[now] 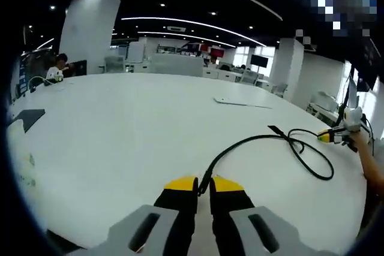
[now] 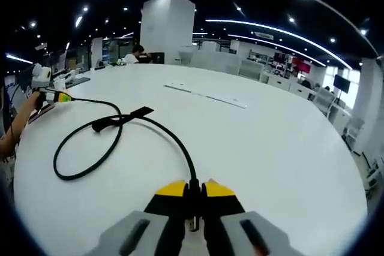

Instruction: Find the charging cable on the desk, coil it up and secure with Velcro.

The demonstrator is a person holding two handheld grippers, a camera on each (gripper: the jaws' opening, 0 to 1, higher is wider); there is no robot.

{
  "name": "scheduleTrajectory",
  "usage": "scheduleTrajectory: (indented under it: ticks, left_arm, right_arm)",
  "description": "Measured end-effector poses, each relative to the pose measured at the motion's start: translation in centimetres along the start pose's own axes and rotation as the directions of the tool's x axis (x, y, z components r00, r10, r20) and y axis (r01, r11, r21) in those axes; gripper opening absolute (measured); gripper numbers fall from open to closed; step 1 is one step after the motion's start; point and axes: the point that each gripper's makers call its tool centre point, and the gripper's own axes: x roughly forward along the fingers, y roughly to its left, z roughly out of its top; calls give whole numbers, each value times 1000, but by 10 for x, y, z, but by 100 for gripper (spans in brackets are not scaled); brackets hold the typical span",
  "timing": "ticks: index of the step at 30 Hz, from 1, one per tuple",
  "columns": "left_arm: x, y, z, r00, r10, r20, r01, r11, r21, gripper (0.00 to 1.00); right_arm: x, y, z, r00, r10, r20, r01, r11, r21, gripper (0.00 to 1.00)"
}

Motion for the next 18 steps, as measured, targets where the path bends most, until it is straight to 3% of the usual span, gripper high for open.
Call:
scheduleTrajectory:
  ticks: [4,8,12,18]
  left_arm:
    - [6,-13,-2,999,-38,-7,38,999,-19,8]
    - [10,-25,-13,998,-42,-47,44,998,41,8]
    - [9,-32,-16,998,-41,-52,45,997,70,8]
    - [9,-54,-20,989,-137,-59,141,987,72,8]
  right_arm:
    - [2,6,1,1000,27,3,-27,999,22,11]
    - [2,16,2,999,50,0,-50,999,17,11]
    - [2,22,3,997,73,2,-73,997,20,11]
    - [6,32,5,994,113,10,-113,994,6,13]
